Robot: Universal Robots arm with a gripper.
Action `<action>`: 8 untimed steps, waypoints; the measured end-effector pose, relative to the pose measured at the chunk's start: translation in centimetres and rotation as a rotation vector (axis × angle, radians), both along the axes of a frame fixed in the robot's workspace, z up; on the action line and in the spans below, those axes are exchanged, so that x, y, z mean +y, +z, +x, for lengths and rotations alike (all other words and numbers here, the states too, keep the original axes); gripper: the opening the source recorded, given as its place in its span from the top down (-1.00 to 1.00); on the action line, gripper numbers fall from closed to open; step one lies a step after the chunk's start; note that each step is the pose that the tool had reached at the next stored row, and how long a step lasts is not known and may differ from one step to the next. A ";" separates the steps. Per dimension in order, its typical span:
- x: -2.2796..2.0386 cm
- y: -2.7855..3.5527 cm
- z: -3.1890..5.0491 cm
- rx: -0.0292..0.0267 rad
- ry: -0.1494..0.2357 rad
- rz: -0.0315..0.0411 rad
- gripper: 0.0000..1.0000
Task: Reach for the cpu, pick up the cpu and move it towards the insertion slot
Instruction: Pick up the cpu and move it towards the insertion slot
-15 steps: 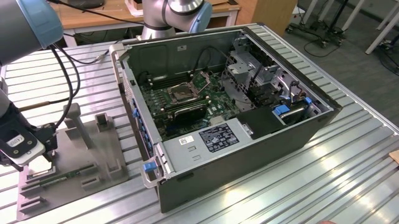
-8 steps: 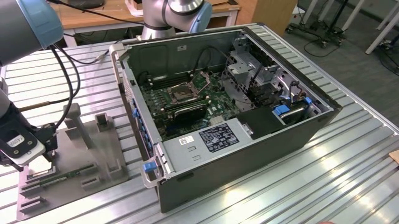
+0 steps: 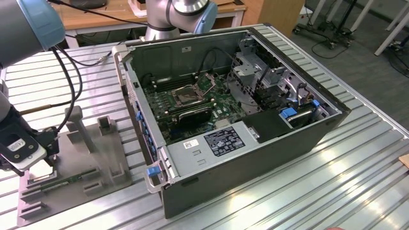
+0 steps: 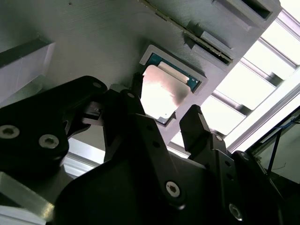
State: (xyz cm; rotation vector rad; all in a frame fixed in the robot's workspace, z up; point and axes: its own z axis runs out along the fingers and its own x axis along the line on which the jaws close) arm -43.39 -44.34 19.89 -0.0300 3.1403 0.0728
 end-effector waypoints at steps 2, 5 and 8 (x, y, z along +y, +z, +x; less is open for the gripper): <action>0.00 -0.05 0.00 -0.0002 0.000 0.0001 -0.18; 0.00 -0.08 0.00 -0.0001 0.000 0.0000 -0.18; 0.00 -0.09 0.00 0.0000 0.000 0.0000 -0.18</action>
